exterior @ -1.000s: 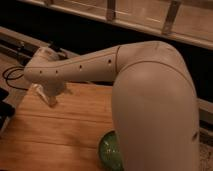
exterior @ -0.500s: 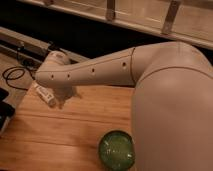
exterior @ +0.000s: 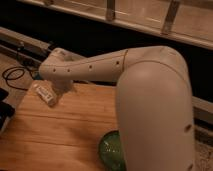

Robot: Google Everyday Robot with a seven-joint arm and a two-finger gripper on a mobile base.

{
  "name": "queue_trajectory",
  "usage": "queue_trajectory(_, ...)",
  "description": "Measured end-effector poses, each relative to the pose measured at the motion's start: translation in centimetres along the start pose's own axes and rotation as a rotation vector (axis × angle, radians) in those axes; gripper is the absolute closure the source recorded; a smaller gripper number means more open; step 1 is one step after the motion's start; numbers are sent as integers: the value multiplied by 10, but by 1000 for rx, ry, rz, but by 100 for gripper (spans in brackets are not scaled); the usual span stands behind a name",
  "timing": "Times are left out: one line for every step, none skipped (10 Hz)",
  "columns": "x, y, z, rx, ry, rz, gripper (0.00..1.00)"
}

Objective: Place the bottle in the ceramic bowl

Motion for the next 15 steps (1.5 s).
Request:
queue_trajectory(-24, 11, 8, -18, -15, -31, 35)
queue_trajectory(-41, 20, 13, -31, -27, -52, 35)
queue_trajectory(-57, 31, 19, -44, -38, -75, 35)
queue_trajectory(-62, 33, 21, -46, -41, -81, 35)
queue_trajectory(-62, 32, 21, -46, -42, -80, 35)
queue_trajectory(-62, 31, 21, -45, -42, -78, 35)
queue_trajectory(-61, 28, 21, -43, -41, -76, 35)
queue_trajectory(-59, 28, 20, -41, -37, -77, 35)
queue_trajectory(-52, 29, 17, -30, -33, -78, 35)
queue_trajectory(-42, 26, 13, -17, -32, -82, 35)
queue_trajectory(-31, 16, 11, -3, -32, -83, 35)
queue_trajectory(-26, 9, 11, 6, -33, -83, 35)
queue_trajectory(-24, 7, 13, 7, -31, -91, 35)
queue_trajectory(-26, 8, 15, 7, -31, -106, 35)
queue_trajectory(-32, 6, 19, 12, -30, -121, 35)
